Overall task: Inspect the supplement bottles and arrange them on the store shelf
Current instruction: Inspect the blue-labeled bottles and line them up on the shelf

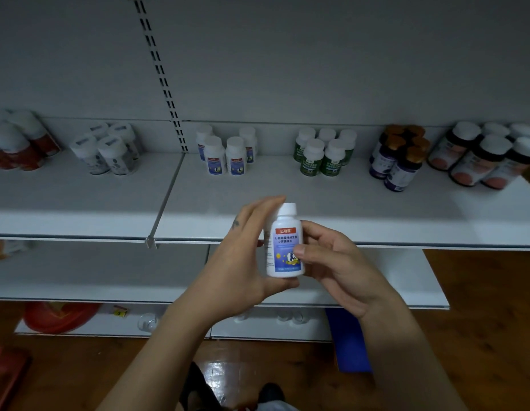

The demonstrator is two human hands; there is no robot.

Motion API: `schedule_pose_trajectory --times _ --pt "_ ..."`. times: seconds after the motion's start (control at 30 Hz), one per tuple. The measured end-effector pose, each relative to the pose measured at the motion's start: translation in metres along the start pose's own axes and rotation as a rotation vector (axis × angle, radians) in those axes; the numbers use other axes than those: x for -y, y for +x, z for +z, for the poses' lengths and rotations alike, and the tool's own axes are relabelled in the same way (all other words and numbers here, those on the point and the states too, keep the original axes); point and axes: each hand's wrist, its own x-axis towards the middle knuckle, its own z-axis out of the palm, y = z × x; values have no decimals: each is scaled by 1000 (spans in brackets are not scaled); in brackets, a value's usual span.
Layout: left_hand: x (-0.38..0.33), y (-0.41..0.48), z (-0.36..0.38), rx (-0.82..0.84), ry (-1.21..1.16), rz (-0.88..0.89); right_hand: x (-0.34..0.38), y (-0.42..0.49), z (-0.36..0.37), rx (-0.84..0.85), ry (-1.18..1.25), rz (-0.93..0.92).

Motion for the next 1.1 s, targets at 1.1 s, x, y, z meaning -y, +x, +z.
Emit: schedule_pose_trajectory --times 1.1 --pt "20 0 21 -56 -151 -183 -14 13 -7 -180 5 -9"
